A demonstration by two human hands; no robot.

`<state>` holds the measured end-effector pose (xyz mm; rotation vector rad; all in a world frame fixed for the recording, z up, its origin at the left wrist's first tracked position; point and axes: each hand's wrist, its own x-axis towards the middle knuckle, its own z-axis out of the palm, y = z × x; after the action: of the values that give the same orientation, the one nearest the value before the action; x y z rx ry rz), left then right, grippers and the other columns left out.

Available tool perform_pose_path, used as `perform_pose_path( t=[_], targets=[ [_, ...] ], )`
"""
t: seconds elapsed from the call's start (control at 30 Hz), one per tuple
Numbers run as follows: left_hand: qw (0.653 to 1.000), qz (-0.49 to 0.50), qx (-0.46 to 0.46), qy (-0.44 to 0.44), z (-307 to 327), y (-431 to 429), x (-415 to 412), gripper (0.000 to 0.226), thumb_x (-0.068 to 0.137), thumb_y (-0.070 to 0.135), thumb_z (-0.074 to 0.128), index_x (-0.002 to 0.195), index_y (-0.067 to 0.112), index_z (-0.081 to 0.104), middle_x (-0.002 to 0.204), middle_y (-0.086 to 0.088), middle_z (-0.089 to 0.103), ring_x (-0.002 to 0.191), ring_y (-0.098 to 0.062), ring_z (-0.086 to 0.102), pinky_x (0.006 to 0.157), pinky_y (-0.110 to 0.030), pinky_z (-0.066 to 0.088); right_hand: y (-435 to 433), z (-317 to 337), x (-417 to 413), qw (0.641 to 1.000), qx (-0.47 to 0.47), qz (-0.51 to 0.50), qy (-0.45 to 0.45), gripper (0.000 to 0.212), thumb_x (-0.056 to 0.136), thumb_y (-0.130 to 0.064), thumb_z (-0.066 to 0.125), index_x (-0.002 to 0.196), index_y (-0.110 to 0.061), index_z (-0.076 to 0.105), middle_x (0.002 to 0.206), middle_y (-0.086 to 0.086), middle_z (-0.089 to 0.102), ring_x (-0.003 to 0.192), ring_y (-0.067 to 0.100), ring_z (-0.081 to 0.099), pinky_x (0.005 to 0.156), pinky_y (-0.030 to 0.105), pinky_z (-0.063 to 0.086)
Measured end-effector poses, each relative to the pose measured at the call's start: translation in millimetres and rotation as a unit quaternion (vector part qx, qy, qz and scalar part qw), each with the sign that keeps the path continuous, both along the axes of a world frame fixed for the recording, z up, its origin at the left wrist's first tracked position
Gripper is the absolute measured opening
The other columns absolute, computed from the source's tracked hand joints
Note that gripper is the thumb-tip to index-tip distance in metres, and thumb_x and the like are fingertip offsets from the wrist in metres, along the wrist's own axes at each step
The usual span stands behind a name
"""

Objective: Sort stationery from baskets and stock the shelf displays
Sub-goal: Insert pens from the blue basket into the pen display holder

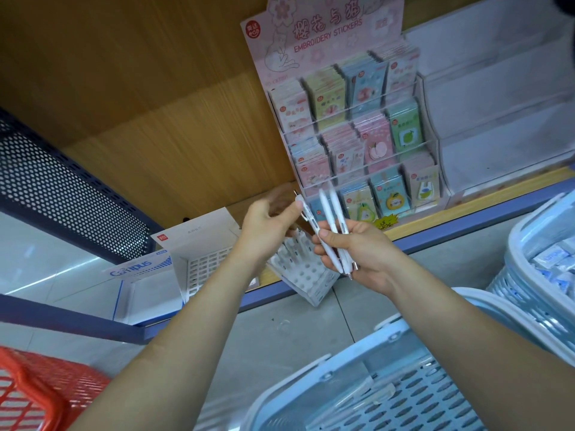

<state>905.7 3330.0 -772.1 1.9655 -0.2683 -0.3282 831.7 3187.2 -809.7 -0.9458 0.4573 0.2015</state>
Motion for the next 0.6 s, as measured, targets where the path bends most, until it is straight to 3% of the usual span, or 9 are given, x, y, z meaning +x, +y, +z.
perform_pose_path(
  t=[0.1, 0.17, 0.23, 0.33, 0.43, 0.6],
  targets=[
    [0.995, 0.038, -0.072, 0.057, 8, -1, -1, 0.009, 0.093, 0.011, 0.063, 0.089, 0.017, 0.067, 0.067, 0.002, 0.062, 0.059, -0.015, 0.055, 0.057, -0.023, 0.053, 2, 2, -2, 1.000, -0.007, 0.030, 0.000, 0.012, 0.092, -0.005, 0.063, 0.102, -0.008, 0.066, 0.081, 0.008, 0.071, 0.072, 0.016, 0.069, 0.061, 0.027, 0.056],
    [0.994, 0.065, -0.072, 0.044, 12, 4, 0, 0.006, 0.090, 0.008, 0.067, 0.085, 0.013, 0.068, 0.062, 0.000, 0.063, 0.055, -0.013, 0.058, 0.059, -0.023, 0.054, 3, 3, -2, 0.999, -0.010, 0.029, 0.017, 0.015, 0.094, -0.014, 0.062, 0.108, -0.010, 0.066, 0.087, 0.008, 0.072, 0.076, 0.016, 0.070, 0.064, 0.031, 0.058],
    [0.993, 0.091, -0.078, 0.018, 19, 17, -1, 0.001, 0.089, 0.009, 0.068, 0.088, 0.010, 0.068, 0.066, -0.003, 0.067, 0.057, -0.013, 0.062, 0.064, -0.025, 0.057, 3, 4, -1, 0.998, -0.027, 0.002, 0.052, 0.021, 0.096, -0.027, 0.060, 0.112, -0.014, 0.063, 0.087, 0.008, 0.072, 0.070, 0.018, 0.069, 0.054, 0.029, 0.057],
    [0.991, 0.109, -0.074, -0.028, 26, 39, -8, 0.006, 0.089, 0.007, 0.067, 0.094, 0.005, 0.069, 0.072, -0.009, 0.070, 0.060, -0.013, 0.066, 0.065, -0.024, 0.059, 2, 2, 1, 0.987, -0.133, -0.016, 0.089, 0.029, 0.099, -0.040, 0.052, 0.117, -0.019, 0.058, 0.077, 0.004, 0.066, 0.047, 0.011, 0.048, 0.035, 0.018, 0.031],
    [0.991, 0.119, -0.008, -0.057, 17, 48, -12, 0.008, 0.087, 0.007, 0.069, 0.095, 0.005, 0.071, 0.074, -0.011, 0.070, 0.059, -0.014, 0.065, 0.066, -0.027, 0.060, 2, 0, 3, 0.982, -0.155, -0.040, 0.098, 0.025, 0.100, -0.032, 0.050, 0.120, -0.018, 0.056, 0.073, 0.004, 0.056, 0.042, 0.009, 0.030, 0.034, 0.016, 0.020],
    [0.982, 0.071, 0.116, -0.133, -9, 38, -15, 0.015, 0.086, 0.015, 0.073, 0.083, 0.030, 0.072, 0.071, 0.007, 0.070, 0.069, -0.014, 0.067, 0.073, -0.036, 0.060, 3, 2, 2, 0.983, -0.153, -0.058, 0.086, 0.009, 0.100, -0.015, 0.044, 0.105, -0.018, 0.051, 0.069, 0.003, 0.048, 0.045, 0.009, 0.029, 0.034, 0.017, 0.019]
  ],
)
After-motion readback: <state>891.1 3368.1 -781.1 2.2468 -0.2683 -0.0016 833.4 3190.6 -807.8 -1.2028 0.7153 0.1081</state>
